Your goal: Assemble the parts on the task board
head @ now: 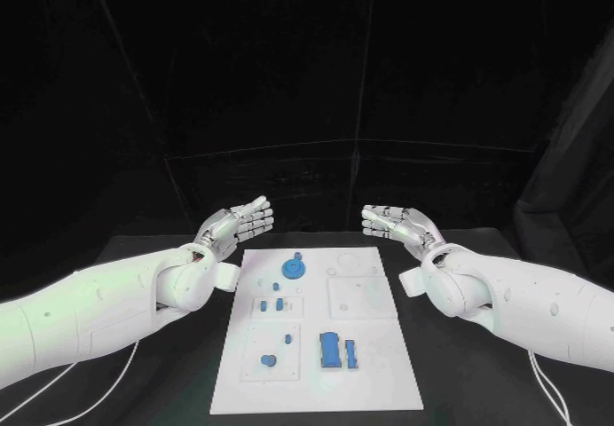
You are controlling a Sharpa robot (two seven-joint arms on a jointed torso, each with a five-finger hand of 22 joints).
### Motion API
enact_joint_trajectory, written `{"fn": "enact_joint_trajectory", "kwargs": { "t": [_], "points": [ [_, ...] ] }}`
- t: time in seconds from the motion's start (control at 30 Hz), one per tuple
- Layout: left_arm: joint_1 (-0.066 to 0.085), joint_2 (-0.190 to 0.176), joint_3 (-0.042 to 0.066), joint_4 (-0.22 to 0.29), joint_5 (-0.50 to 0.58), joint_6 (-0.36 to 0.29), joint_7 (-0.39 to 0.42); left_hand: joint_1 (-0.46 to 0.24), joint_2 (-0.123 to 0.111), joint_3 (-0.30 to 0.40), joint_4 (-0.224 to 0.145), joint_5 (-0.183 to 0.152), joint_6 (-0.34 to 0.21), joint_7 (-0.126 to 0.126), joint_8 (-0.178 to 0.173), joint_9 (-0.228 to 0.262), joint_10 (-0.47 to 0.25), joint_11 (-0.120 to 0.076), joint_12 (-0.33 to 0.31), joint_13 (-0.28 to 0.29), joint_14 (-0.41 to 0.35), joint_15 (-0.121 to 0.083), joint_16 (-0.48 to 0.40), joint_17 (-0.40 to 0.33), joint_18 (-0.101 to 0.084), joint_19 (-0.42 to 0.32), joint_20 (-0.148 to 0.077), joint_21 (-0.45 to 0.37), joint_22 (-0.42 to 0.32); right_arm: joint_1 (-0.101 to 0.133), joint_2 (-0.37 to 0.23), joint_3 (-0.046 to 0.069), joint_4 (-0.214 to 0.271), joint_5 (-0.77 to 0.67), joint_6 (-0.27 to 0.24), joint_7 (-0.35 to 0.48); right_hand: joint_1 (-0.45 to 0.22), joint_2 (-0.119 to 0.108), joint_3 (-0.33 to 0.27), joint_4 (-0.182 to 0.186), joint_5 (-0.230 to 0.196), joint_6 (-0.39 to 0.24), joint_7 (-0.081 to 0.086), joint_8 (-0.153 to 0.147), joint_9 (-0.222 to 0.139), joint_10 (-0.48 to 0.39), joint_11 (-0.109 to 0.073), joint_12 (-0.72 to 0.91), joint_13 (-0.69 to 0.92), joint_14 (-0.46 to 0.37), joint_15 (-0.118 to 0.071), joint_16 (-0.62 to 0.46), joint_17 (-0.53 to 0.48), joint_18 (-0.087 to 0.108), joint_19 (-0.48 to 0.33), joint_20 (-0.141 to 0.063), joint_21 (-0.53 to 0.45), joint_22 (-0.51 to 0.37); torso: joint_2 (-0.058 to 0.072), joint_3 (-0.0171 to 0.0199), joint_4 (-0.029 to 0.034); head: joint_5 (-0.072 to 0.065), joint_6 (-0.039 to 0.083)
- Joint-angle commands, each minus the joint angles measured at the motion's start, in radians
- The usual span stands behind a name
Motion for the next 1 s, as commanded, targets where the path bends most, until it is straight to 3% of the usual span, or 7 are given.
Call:
{"fn": "enact_joint_trajectory", "kwargs": {
  "t": [0.03,0.1,0.2,0.3,0.5,0.53,1.0],
  "points": [
    [-0.017,-0.007,0.018,0.044,-0.022,-0.123,0.016,-0.260,0.008,-0.059,0.008,-0.012,-0.185,-0.037,-0.019,-0.012,-0.197,-0.038,-0.027,-0.011,-0.177,-0.034,-0.036,-0.034,-0.039,-0.138,-0.057,-0.016,-0.045,-0.017,-0.016,0.013,0.066,0.085,-0.128,0.038,-0.296,-0.004,-0.036,0.006,-0.018,-0.190,-0.045,-0.014,-0.045,-0.216,-0.034,-0.016,-0.012,-0.237,-0.046,-0.014,-0.012,-0.040,-0.202,-0.047,-0.049,-0.039,-0.044,0.0038,0.0224,-0.007,-0.009],
    [-0.039,-0.014,0.038,0.089,-0.032,-0.193,0.022,-0.314,0.008,-0.072,0.008,-0.012,-0.223,-0.045,-0.019,-0.012,-0.238,-0.045,-0.027,-0.011,-0.214,-0.111,-0.044,-0.111,-0.043,-0.167,-0.069,-0.016,-0.055,-0.039,-0.034,0.027,0.130,0.129,-0.197,0.054,-0.353,-0.004,-0.042,0.006,-0.018,-0.227,-0.053,-0.014,-0.045,-0.258,-0.108,-0.016,-0.012,-0.283,-0.046,-0.014,-0.012,-0.040,-0.240,-0.055,-0.058,-0.047,-0.057,0.0050,0.0292,-0.010,-0.012],
    [-0.070,-0.024,0.067,0.150,-0.046,-0.290,0.030,-0.375,0.008,-0.085,0.008,-0.012,-0.267,-0.120,-0.019,-0.012,-0.285,-0.122,-0.027,-0.011,-0.256,-0.111,-0.118,-0.111,-0.050,-0.200,-0.083,-0.016,-0.066,-0.063,-0.055,0.044,0.204,0.181,-0.278,0.074,-0.418,-0.004,-0.112,0.006,-0.018,-0.269,-0.063,-0.014,-0.045,-0.305,-0.108,-0.016,-0.012,-0.335,-0.046,-0.014,-0.012,-0.051,-0.285,-0.066,-0.069,-0.124,-0.065,0.0058,0.0334,-0.012,-0.015],
    [-0.100,-0.033,0.095,0.212,-0.060,-0.386,0.038,-0.430,0.008,-0.098,0.008,-0.012,-0.306,-0.120,-0.019,-0.012,-0.326,-0.122,-0.027,-0.011,-0.293,-0.111,-0.118,-0.111,-0.061,-0.229,-0.095,-0.016,-0.075,-0.082,-0.071,0.056,0.260,0.220,-0.338,0.088,-0.476,-0.004,-0.112,0.006,-0.018,-0.306,-0.141,-0.014,-0.045,-0.347,-0.108,-0.016,-0.012,-0.381,-0.046,-0.014,-0.012,-0.056,-0.324,-0.075,-0.078,-0.124,-0.066,0.0058,0.0337,-0.012,-0.015],
    [-0.147,-0.048,0.140,0.307,-0.082,-0.536,0.050,-0.523,0.008,-0.119,0.008,-0.012,-0.372,-0.120,-0.019,-0.012,-0.396,-0.122,-0.027,-0.011,-0.356,-0.111,-0.118,-0.111,-0.131,-0.279,-0.115,-0.016,-0.147,-0.102,-0.089,0.070,0.321,0.263,-0.405,0.104,-0.581,-0.004,-0.112,0.006,-0.018,-0.373,-0.141,-0.014,-0.045,-0.424,-0.108,-0.016,-0.012,-0.465,-0.046,-0.014,-0.012,-0.131,-0.396,-0.147,-0.153,-0.124,-0.066,0.0058,0.0337,-0.012,-0.015],
    [-0.152,-0.050,0.145,0.317,-0.084,-0.551,0.052,-0.534,0.008,-0.121,0.008,-0.012,-0.380,-0.120,-0.019,-0.012,-0.405,-0.122,-0.027,-0.011,-0.364,-0.111,-0.118,-0.111,-0.131,-0.285,-0.186,-0.016,-0.147,-0.103,-0.089,0.071,0.323,0.265,-0.408,0.105,-0.594,-0.004,-0.112,0.006,-0.018,-0.381,-0.141,-0.014,-0.045,-0.434,-0.108,-0.016,-0.012,-0.476,-0.046,-0.014,-0.012,-0.131,-0.404,-0.147,-0.153,-0.124,-0.066,0.0058,0.0337,-0.012,-0.015],
    [-0.169,-0.055,0.161,0.351,-0.092,-0.606,0.056,-0.670,0.008,-0.193,0.008,-0.012,-0.477,-0.120,-0.019,-0.012,-0.508,-0.122,-0.027,-0.011,-0.456,-0.111,-0.118,-0.111,-0.131,-0.355,-0.186,-0.016,-0.147,-0.104,-0.089,0.071,0.324,0.265,-0.409,0.105,-0.743,-0.004,-0.112,0.006,-0.018,-0.477,-0.141,-0.014,-0.045,-0.542,-0.108,-0.016,-0.012,-0.596,-0.046,-0.014,-0.012,-0.131,-0.506,-0.147,-0.153,-0.124,-0.066,0.0058,0.0337,-0.012,-0.015]
  ]
}}
